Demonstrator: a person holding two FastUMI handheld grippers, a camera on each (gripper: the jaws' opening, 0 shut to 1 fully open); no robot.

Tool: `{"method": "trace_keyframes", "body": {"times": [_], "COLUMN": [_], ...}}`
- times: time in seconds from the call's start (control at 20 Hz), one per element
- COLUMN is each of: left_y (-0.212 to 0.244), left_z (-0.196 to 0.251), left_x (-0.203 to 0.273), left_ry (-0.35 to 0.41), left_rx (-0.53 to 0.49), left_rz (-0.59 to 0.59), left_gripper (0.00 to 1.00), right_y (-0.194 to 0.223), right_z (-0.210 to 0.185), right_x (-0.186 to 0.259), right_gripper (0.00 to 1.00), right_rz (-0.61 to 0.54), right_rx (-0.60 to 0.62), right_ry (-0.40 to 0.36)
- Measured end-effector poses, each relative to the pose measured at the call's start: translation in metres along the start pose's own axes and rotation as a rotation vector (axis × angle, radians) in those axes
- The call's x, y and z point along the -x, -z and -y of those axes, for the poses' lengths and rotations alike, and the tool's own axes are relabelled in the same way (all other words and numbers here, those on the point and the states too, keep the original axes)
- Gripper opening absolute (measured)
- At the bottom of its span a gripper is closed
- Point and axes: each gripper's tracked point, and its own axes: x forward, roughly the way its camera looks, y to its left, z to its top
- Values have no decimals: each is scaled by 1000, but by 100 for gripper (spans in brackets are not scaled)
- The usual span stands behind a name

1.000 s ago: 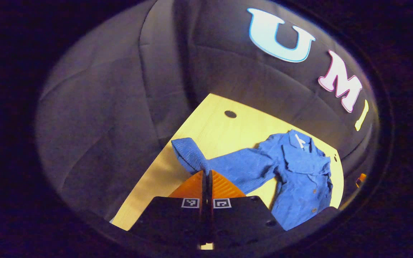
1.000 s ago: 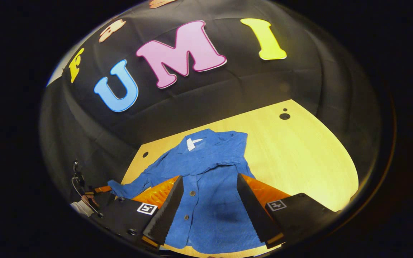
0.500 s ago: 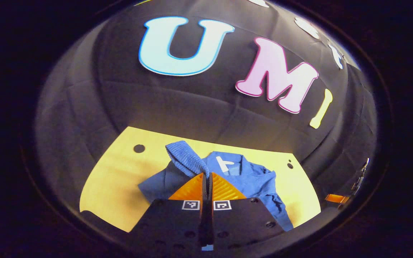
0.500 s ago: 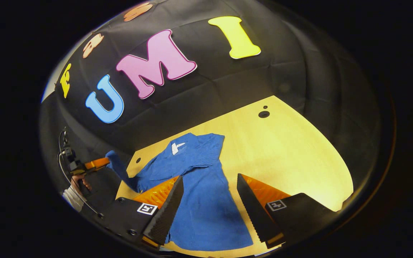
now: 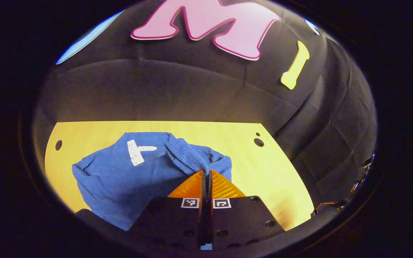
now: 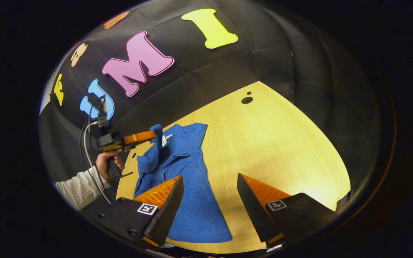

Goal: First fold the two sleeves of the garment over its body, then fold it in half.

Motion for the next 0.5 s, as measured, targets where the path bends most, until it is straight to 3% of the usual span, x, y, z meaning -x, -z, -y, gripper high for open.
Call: {"method": "trace_keyframes", "body": {"times": [0.2,0.25,0.35,0.4,0.45,0.5], "left_y": [21,26,27,25,25,23], "left_z": [18,33,79,89,89,80], "left_x": [-34,-37,-24,-16,-15,-9], "left_ry": [3,75,303,332,315,258], "left_rx": [7,38,151,167,154,126], "left_rz": [-86,-107,-132,-125,-110,-92], "left_gripper": [0,0,11,37,63,77], "right_y": [6,9,13,15,19,23], "right_z": [7,7,9,8,8,7], "right_x": [-3,-3,-6,-9,-11,-14], "right_gripper": [95,95,95,95,95,95], "right_rz": [-32,-41,-52,-61,-72,-86], "right_rx": [-3,-1,8,13,14,14], "right_ry": [-18,-21,-27,-32,-37,-42]}}
